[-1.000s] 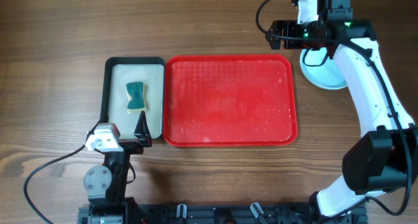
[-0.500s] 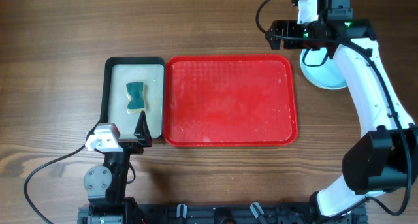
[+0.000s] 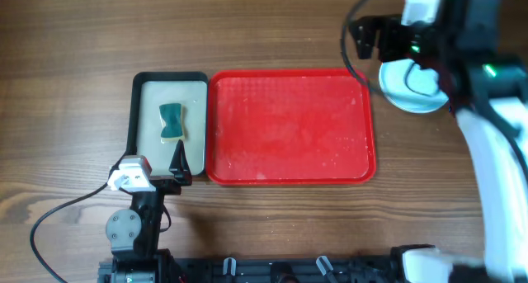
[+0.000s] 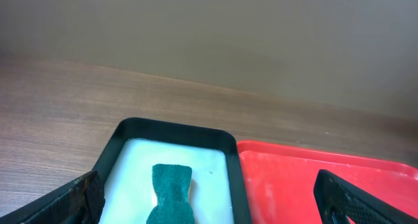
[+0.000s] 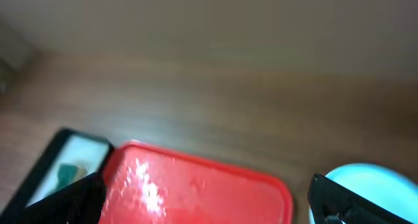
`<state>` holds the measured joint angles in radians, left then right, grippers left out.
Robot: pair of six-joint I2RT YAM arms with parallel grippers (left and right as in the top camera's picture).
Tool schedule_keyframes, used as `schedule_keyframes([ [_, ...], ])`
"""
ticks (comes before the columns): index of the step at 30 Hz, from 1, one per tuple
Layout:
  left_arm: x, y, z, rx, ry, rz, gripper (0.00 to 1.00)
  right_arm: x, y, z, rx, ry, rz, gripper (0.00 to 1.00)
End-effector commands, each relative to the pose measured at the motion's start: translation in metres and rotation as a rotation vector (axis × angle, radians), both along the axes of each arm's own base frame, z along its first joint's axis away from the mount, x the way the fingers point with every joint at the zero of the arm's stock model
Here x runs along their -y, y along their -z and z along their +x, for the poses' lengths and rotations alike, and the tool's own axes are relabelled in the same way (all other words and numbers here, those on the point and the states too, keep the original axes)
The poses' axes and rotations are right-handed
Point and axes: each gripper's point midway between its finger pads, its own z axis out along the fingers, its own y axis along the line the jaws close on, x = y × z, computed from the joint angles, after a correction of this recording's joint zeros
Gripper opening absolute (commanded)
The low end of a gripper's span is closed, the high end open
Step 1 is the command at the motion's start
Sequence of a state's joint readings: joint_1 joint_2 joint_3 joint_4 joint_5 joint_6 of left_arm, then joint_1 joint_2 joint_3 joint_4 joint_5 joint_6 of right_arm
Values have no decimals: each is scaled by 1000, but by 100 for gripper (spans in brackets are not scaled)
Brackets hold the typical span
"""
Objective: Clean dirty plates on tray and stack at the side
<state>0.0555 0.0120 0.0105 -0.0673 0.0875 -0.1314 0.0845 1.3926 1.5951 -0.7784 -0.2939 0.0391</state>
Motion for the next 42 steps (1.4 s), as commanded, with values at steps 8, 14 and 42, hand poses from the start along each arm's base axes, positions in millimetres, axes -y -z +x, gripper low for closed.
schedule_keyframes([
  [8,-4,2,0,-3,-16,20,100,41,-121,-112,549,155,-102,100],
  [14,-4,2,0,-3,-16,20,100,44,-66,-151,826,170,-78,100],
  [42,-4,2,0,-3,-16,20,100,55,173,-151,620,173,-111,100],
])
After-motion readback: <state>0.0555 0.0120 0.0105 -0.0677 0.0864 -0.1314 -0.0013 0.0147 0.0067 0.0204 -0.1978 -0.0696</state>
